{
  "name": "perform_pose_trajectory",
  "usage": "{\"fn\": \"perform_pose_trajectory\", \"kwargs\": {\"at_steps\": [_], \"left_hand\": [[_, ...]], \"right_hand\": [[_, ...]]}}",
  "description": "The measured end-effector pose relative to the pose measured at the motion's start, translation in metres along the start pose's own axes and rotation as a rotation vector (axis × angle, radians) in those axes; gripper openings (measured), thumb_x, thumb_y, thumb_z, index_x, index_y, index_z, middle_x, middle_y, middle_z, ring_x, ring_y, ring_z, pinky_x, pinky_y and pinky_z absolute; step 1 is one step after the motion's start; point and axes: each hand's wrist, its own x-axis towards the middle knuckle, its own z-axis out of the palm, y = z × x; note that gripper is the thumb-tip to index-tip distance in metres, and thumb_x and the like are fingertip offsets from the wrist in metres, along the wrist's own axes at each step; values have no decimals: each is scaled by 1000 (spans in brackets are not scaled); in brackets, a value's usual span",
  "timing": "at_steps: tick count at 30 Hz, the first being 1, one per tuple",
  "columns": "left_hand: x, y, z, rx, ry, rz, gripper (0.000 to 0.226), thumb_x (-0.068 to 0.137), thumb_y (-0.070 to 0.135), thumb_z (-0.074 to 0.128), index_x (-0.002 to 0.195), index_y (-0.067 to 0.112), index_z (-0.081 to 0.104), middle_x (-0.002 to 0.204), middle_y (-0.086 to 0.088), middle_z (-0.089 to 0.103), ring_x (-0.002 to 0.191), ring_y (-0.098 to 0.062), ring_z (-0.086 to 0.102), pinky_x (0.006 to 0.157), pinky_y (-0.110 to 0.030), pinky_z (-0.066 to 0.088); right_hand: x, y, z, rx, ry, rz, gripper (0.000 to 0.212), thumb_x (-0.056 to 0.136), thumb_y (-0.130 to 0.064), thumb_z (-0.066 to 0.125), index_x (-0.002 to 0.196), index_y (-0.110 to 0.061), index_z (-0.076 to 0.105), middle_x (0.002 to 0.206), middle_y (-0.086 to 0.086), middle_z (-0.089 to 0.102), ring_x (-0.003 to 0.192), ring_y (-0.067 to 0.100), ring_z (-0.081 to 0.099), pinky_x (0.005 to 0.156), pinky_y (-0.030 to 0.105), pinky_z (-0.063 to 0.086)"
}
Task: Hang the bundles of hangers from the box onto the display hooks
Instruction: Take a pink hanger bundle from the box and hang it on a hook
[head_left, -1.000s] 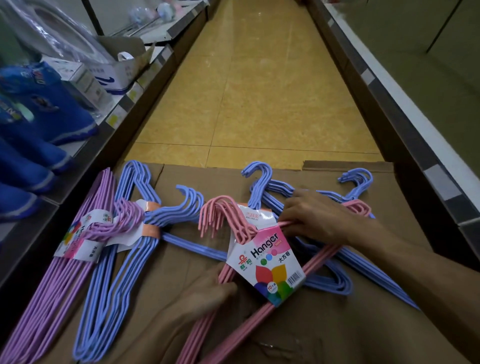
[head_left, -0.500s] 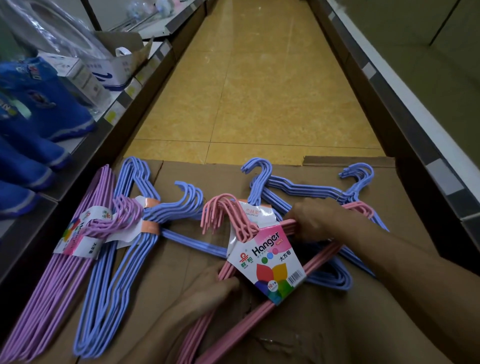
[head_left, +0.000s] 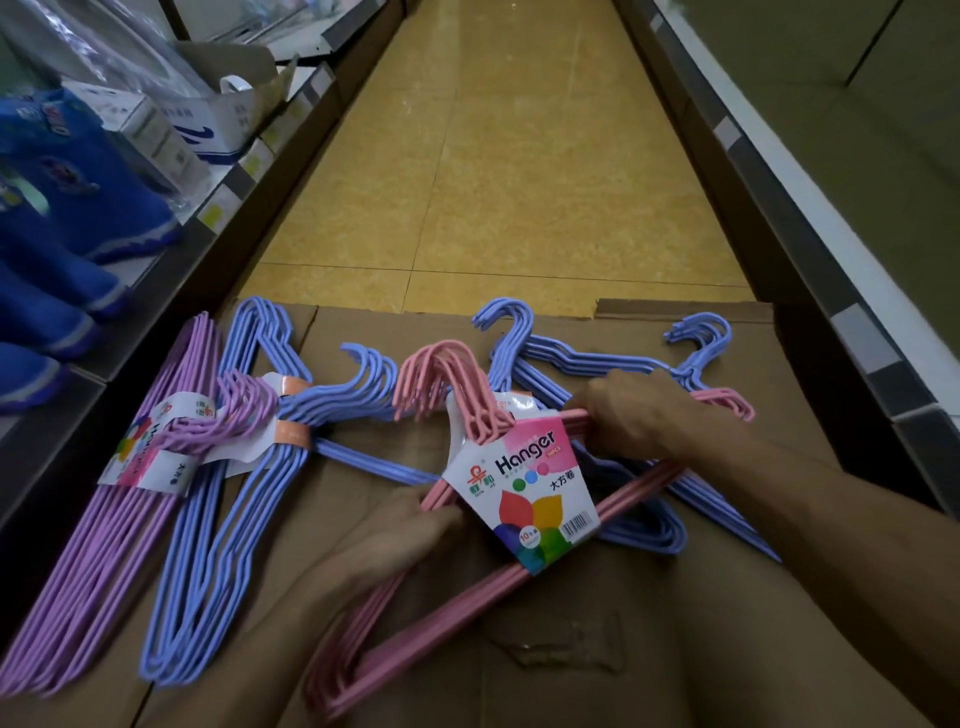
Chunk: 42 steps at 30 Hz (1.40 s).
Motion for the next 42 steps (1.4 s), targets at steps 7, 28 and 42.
{"fn": "perform_pose_trajectory", "kwargs": {"at_steps": [7,28,42], "left_hand": [[-24,27,-26,135,-7,178,24,81,32,59,95,13,66,84,-14,68,61,-16,57,55,-28,47],[-346,310,-255,535,180,483,18,85,37,59,102,30,62,90,1,66,75,-13,59,60,-27,42],[-669,501,-425,770,373,631,24,87,29,55,107,20,65,93,-3,71,77,-17,65,69,-35,57]], "right_hand": [[-38,0,-35,-9,170,37,13,86,-29,57,96,-32,65,96,-2,69,92,26,65,67,37,45],[-275,-44,-399,266,394,116,28,89,-24,55,66,-30,41,71,-1,61,69,28,61,57,42,50],[-465,-134,-688,498,667,104,31,96,-26,58,66,-28,47,70,-4,62,63,17,59,60,43,54]]}}
